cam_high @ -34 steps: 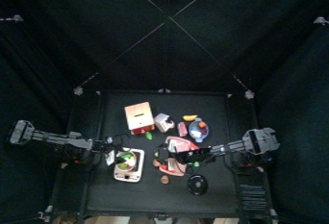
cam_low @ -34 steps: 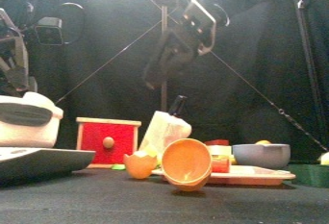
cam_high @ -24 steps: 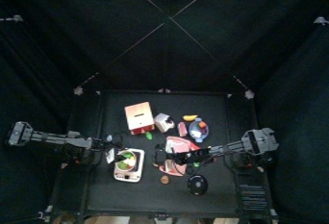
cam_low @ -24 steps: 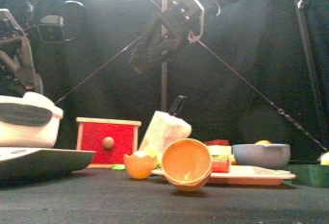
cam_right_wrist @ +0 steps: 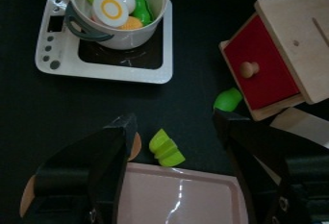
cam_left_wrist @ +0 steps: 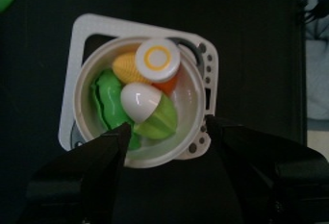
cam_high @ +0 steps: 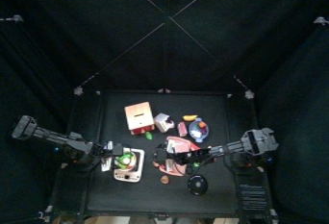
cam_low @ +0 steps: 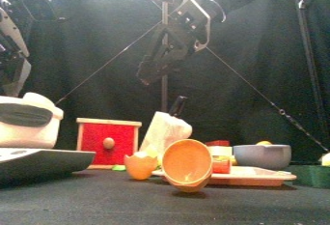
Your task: Grab starfruit half in pot
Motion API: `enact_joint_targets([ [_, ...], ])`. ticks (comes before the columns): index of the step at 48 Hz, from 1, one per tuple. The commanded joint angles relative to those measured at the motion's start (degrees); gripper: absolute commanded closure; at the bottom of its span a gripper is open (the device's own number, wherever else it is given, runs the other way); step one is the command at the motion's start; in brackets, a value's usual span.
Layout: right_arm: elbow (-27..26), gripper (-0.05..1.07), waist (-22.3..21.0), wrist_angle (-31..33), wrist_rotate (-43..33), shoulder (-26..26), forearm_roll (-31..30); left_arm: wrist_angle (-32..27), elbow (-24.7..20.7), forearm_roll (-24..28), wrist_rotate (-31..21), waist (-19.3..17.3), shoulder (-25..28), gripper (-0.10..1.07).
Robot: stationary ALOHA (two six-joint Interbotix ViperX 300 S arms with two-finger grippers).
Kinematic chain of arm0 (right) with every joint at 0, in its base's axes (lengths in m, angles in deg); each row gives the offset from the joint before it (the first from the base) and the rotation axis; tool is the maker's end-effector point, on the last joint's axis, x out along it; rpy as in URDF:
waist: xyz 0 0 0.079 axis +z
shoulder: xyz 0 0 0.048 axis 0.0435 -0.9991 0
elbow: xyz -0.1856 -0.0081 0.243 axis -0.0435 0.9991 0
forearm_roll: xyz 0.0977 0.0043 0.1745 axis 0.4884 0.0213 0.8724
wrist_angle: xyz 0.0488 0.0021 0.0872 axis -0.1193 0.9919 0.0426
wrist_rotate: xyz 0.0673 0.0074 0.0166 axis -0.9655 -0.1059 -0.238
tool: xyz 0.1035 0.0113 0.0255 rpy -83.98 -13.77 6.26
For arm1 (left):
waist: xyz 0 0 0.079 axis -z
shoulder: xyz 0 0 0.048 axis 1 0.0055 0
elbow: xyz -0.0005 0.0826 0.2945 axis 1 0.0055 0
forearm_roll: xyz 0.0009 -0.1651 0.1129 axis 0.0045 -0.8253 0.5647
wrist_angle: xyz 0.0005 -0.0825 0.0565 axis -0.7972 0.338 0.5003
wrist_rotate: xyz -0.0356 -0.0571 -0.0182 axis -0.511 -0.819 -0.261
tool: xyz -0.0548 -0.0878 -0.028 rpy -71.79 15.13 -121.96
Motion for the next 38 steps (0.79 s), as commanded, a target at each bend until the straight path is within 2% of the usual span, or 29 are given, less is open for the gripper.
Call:
enact_joint_targets([
  [1, -0.53, 0.08, -0.18, 0.0, -0.09, 0.97, 0.18, -1.41, -1.93, -0.7, 0.09, 0.09, 1.58, 0.01],
  [9, -0.44, 0.08, -0.18, 0.0, -0.09, 0.53, 0.35, -1.85, -2.46, -2.29, 0.09, 0.09, 2.37, 0.02],
  [19, -0.62, 0.08, -0.18, 0.0, -0.09, 0.0, 0.53, 0.7, -1.67, -7.47, -0.09, 0.0, 2.9, 0.02],
  [33, -0.53, 0.08, -0.18, 0.0, 0.0, -0.26, 0.44, 1.67, -1.41, -12.66, -0.26, -3.78, 5.45, 0.02],
  [38, -0.62, 0.08, -0.26, 0.0, 0.0, -0.35, 0.53, 1.49, -1.32, -15.47, -0.35, -6.15, 6.42, 0.02],
])
